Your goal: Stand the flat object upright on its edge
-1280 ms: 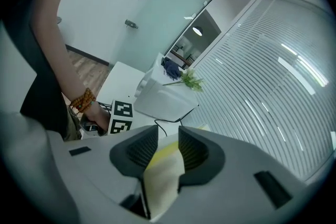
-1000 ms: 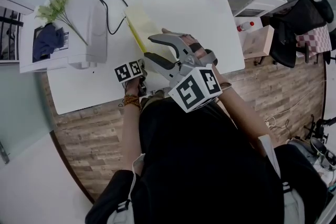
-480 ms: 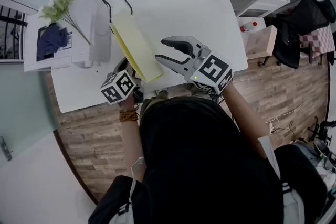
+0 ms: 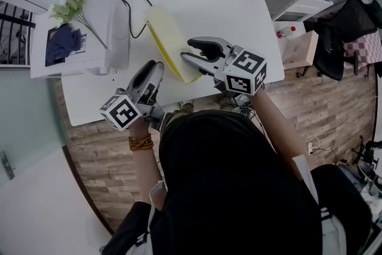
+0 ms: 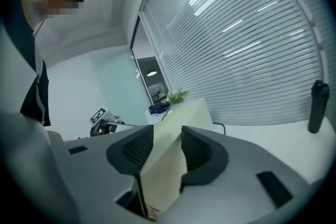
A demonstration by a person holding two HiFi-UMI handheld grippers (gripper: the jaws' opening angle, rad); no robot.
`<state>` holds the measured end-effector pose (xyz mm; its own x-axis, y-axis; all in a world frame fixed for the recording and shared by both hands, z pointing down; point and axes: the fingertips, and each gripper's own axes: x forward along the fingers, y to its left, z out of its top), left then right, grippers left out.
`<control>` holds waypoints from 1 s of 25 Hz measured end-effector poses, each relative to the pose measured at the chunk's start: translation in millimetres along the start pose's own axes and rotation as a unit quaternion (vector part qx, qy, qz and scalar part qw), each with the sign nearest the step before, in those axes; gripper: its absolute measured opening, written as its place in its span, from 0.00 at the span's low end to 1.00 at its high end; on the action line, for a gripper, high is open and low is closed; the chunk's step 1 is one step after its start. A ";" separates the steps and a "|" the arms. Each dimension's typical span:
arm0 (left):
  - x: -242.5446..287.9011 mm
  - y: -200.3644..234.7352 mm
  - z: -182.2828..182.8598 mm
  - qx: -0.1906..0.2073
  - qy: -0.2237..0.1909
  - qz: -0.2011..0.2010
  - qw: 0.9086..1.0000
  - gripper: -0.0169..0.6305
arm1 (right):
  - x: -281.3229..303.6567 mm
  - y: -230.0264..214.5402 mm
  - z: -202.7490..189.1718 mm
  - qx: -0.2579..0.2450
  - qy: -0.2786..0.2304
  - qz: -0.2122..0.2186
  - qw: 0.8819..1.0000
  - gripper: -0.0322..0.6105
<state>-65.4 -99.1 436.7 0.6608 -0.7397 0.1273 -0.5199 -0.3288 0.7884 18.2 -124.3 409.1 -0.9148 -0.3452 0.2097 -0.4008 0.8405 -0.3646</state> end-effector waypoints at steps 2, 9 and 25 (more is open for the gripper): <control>6.0 -10.3 -0.8 -0.011 0.014 -0.015 1.000 0.32 | -2.3 -3.0 -2.1 0.009 0.000 -0.003 1.000 0.29; 29.7 -20.9 -7.4 0.023 0.056 0.011 0.998 0.35 | -5.7 -3.1 -6.6 0.005 0.016 -0.011 1.000 0.29; 40.5 -21.4 -11.4 0.039 0.086 0.043 0.995 0.36 | -5.4 -4.2 -10.1 0.056 0.027 0.008 0.998 0.26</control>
<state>-21.3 -115.3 431.9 0.6915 -0.6580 0.2981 -0.6145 -0.3188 0.7216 25.3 -121.7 418.7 -0.9184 -0.3061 0.2507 -0.3917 0.7930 -0.4666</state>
